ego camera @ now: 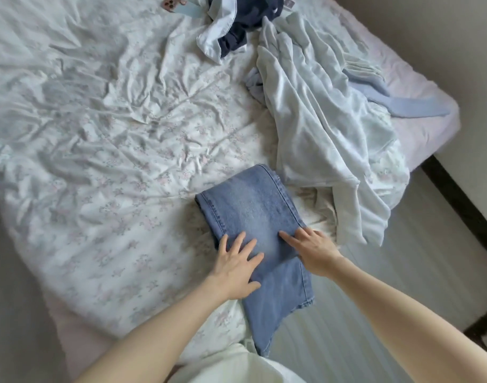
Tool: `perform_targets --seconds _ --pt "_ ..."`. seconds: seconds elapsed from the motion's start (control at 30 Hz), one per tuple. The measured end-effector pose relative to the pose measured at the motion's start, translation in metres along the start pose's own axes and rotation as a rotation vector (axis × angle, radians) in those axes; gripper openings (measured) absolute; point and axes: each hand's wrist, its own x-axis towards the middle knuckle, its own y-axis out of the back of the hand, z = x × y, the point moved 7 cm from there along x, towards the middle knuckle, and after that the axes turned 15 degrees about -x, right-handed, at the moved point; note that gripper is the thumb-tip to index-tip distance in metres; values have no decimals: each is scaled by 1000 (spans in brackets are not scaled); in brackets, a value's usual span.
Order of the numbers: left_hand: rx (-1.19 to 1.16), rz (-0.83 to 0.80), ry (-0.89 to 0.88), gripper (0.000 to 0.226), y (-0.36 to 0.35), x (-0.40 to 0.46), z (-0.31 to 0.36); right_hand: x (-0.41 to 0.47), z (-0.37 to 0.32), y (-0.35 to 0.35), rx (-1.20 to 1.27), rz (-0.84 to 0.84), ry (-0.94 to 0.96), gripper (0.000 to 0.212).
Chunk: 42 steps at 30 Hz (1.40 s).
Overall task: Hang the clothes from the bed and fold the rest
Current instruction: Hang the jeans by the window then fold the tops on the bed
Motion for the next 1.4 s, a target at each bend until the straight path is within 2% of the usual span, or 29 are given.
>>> perform_targets --seconds 0.07,0.1,0.13,0.2,0.27,0.33,0.43,0.5,0.6,0.67,0.77,0.93,1.03,1.13,1.27,1.4 --pt "14 -104 14 58 -18 4 -11 1 -12 -26 121 -190 27 64" --pt "1 -91 9 52 -18 6 -15 2 -14 -29 160 -207 28 59" --pt "-22 -27 3 45 -11 10 -19 6 -13 -25 174 -179 19 53" --pt "-41 215 -1 37 19 19 -30 19 -3 -3 175 -36 -27 42" --pt "-67 432 58 39 55 27 -47 32 9 30 205 136 -80 38" --pt "-136 489 175 47 82 41 -75 52 21 63 216 258 -118 39" --pt "-327 312 295 57 96 69 -116 89 29 107 119 335 -82 46" --pt "-426 172 285 65 97 84 -133 121 24 126 55 280 7 57" --pt "-518 30 281 80 92 98 -149 158 14 128 12 -36 142 74" --pt "-558 -41 301 82 88 104 -156 174 15 123 34 -250 175 83" --pt "-568 -90 327 76 84 107 -157 180 21 121 -1 -346 177 83" --pt "-566 -45 260 72 84 98 -143 172 14 139 -79 -102 261 42" --pt "-672 -11 234 73 95 89 -136 163 21 153 -60 -61 233 34" --pt "-682 42 212 74 126 85 -131 153 35 174 -65 -15 191 31" --pt "-569 241 240 68 202 74 -138 142 61 234 -45 220 85 27" --pt "-295 580 245 58 288 46 -139 126 78 301 -18 532 -54 36"
